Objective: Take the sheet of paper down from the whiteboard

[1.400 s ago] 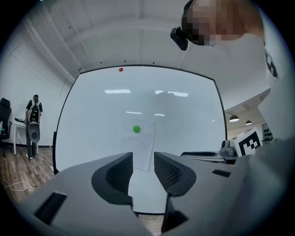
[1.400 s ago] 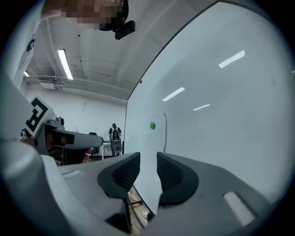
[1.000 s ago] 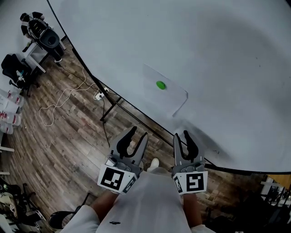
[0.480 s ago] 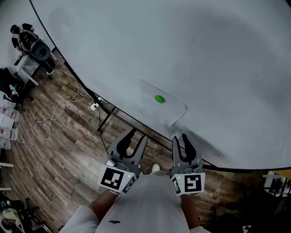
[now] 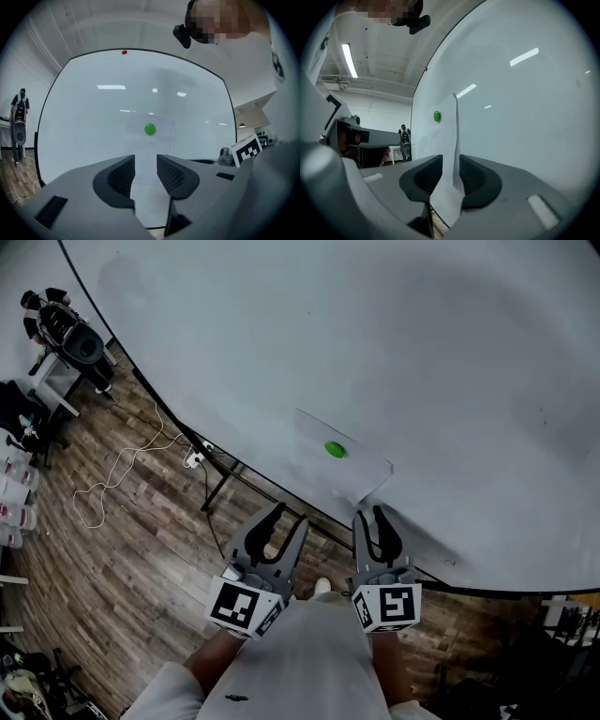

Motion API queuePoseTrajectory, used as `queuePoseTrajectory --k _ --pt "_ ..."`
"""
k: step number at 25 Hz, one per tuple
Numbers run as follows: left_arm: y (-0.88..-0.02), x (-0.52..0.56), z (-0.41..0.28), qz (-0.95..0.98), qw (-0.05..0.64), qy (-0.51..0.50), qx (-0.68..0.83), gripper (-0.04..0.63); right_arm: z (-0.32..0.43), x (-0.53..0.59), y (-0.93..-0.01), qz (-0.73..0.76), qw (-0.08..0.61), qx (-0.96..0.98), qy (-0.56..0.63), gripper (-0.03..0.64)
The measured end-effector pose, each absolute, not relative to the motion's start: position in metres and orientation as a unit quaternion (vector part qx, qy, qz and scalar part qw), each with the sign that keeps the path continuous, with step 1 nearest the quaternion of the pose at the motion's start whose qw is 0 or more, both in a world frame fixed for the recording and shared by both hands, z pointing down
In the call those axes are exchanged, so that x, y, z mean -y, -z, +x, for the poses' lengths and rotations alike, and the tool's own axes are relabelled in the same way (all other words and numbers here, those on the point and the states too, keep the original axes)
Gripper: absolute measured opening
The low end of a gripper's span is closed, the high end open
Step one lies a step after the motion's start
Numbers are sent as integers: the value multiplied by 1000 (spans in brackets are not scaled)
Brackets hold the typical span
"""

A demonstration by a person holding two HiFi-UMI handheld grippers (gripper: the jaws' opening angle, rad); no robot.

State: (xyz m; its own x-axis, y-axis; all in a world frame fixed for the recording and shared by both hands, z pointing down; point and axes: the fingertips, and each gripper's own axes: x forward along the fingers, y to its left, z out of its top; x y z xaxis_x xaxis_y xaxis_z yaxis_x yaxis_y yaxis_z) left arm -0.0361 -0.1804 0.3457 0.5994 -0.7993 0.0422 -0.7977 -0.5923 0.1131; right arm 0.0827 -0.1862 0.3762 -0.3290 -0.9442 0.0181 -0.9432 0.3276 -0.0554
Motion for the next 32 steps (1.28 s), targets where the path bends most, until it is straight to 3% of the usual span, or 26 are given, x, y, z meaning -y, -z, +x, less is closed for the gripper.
queuePoseTrajectory --k 15,23,32 --pt "-349 193 -34 894 68 4 443 130 69 214 -387 -584 11 -810 53 110" --pt "-348 198 -31 895 69 6 440 130 79 219 -388 -606 14 -793 56 12" --pt "-341 199 -26 898 60 8 437 130 80 216 -388 -604 18 -794 62 11"
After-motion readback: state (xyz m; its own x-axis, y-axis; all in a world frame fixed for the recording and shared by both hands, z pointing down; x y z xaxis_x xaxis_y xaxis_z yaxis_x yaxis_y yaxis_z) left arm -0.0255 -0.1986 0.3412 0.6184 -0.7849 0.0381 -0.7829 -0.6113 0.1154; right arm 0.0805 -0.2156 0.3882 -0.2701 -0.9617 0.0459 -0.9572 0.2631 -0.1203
